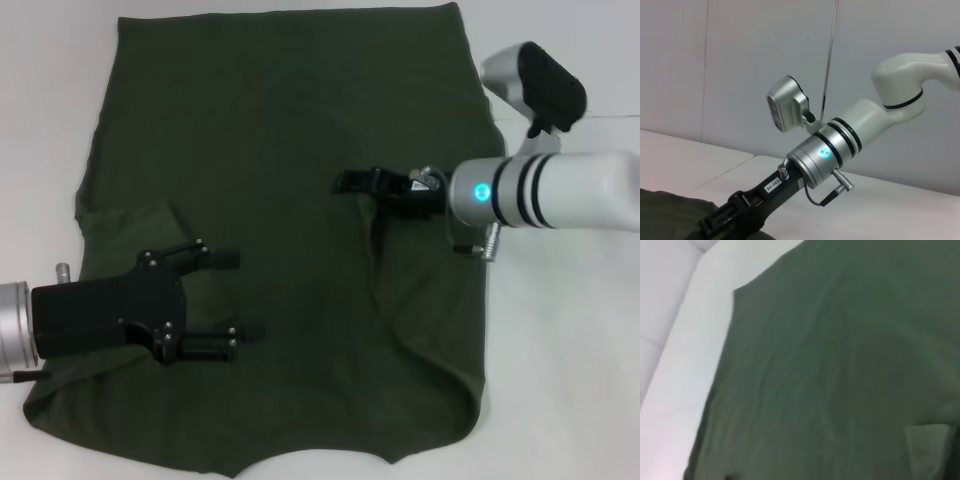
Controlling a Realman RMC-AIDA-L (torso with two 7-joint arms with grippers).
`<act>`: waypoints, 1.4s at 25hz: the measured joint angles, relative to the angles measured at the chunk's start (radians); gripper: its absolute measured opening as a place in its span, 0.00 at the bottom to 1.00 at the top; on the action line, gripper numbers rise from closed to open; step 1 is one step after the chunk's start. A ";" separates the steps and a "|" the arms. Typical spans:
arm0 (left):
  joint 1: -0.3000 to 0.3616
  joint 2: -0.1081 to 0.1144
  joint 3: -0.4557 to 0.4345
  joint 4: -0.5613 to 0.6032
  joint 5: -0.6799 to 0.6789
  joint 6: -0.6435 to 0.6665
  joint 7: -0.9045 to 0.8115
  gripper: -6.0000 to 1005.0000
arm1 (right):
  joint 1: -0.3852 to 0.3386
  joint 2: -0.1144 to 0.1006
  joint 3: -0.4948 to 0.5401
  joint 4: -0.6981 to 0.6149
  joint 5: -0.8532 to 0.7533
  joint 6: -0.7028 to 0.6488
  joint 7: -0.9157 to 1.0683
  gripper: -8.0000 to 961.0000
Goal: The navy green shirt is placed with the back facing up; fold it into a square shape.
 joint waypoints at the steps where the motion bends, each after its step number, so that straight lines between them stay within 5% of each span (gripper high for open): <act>1: 0.000 0.000 0.000 0.000 0.000 0.000 0.000 0.95 | 0.006 0.001 0.000 0.000 0.003 -0.004 -0.009 0.93; 16: 0.009 -0.006 -0.005 0.000 -0.026 -0.001 -0.032 0.95 | 0.009 -0.001 -0.001 -0.030 0.092 -0.046 -0.235 0.93; 29: 0.015 0.009 -0.060 0.004 -0.145 -0.036 -0.281 0.95 | -0.240 -0.020 0.000 -0.274 0.512 -0.339 -0.718 0.93; 33: 0.014 0.025 -0.067 0.016 -0.144 -0.036 -0.359 0.95 | -0.293 -0.053 -0.001 -0.296 0.535 -0.508 -0.717 0.93; 35: 0.013 0.027 -0.068 0.031 -0.140 -0.028 -0.395 0.95 | -0.320 -0.100 -0.006 -0.297 0.524 -0.652 -0.712 0.93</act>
